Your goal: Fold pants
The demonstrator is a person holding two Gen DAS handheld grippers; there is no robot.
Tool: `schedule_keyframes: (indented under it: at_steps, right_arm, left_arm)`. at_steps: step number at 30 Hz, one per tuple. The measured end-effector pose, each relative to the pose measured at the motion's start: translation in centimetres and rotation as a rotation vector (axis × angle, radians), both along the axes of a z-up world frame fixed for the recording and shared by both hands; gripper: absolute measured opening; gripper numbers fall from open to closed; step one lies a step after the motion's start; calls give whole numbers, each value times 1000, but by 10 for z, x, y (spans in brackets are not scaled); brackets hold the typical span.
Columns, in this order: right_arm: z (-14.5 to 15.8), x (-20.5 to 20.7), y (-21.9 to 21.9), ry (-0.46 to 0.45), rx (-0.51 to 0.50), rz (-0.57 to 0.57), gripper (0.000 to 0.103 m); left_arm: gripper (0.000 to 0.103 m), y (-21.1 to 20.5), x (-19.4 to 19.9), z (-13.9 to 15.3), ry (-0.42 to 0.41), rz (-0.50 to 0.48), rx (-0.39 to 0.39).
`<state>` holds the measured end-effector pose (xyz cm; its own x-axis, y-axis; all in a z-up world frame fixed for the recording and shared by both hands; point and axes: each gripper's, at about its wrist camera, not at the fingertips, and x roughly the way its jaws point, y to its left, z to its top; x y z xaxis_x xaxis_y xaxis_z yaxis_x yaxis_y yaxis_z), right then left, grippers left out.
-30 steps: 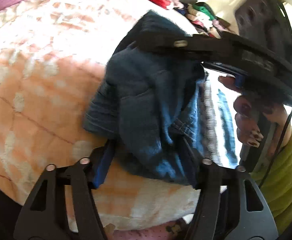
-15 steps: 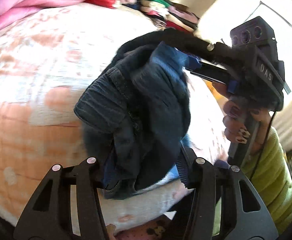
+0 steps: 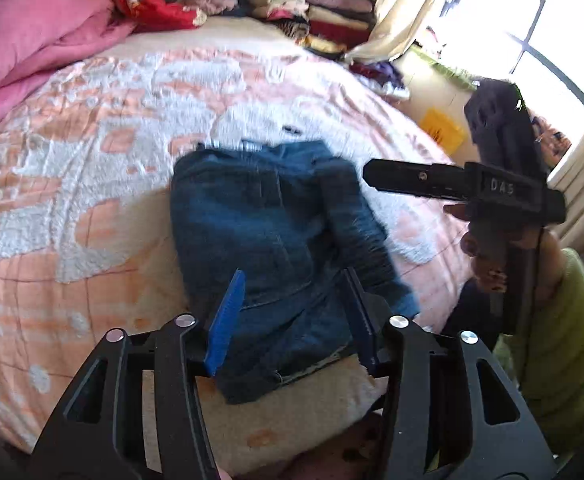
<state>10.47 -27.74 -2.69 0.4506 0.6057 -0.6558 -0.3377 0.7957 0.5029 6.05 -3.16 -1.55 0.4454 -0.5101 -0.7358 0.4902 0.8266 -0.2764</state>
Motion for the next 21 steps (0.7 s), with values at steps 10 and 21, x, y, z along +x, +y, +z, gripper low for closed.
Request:
schedule_keyframes:
  at_steps: [10, 21]
  right_arm:
    - [-10, -4, 20, -35, -189, 14, 30]
    - [11, -31, -7, -88, -180, -88, 66]
  left_arm:
    - [37, -23, -18, -29, 30, -35, 96]
    - [51, -25, -30, 0, -21, -40, 80]
